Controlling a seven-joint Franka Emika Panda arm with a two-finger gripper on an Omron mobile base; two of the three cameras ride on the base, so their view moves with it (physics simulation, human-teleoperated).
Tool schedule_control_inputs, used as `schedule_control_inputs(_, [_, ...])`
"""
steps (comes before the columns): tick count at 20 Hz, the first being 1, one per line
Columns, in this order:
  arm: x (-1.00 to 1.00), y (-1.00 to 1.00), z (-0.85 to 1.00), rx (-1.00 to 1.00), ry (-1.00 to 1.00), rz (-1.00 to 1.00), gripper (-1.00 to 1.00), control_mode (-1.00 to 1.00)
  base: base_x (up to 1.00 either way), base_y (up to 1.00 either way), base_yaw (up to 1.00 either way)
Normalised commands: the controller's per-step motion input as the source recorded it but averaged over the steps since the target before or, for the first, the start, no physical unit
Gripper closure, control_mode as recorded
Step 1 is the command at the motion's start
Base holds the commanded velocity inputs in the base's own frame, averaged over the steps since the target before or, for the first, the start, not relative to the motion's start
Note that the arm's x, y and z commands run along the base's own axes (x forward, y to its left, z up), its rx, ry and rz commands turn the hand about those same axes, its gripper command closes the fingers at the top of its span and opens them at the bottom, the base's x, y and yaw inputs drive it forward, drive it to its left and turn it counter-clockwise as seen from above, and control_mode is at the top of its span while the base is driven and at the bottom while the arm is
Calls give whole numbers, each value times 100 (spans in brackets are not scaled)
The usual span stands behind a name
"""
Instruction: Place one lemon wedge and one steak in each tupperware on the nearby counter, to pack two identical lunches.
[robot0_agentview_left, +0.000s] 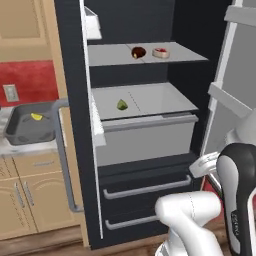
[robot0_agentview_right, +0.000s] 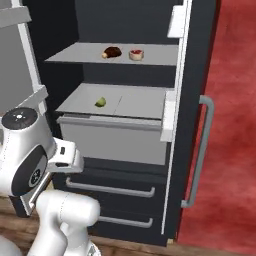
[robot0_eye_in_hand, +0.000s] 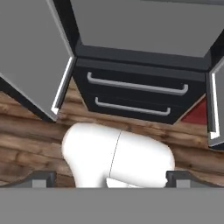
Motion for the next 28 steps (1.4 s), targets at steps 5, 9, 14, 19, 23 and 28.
schedule_control_inputs(5, [0, 0, 0, 0, 0, 0, -100, 100, 89, -5, 0])
schedule_control_inputs(9, [0, 0, 0, 0, 0, 0, -100, 100, 82, -8, 0])
schedule_control_inputs(14, [4, -1, 9, 0, -5, 0, -100, -100, 17, 0, 0])
schedule_control_inputs(19, [0, 0, 45, 0, -27, 0, -100, -100, 0, 0, 0])
schedule_control_inputs(23, [1, 0, 55, 0, -25, -9, -100, -100, 0, 0, 0])
schedule_control_inputs(28, [26, -34, 56, 2, 1, -16, -100, -100, 0, 0, 0])
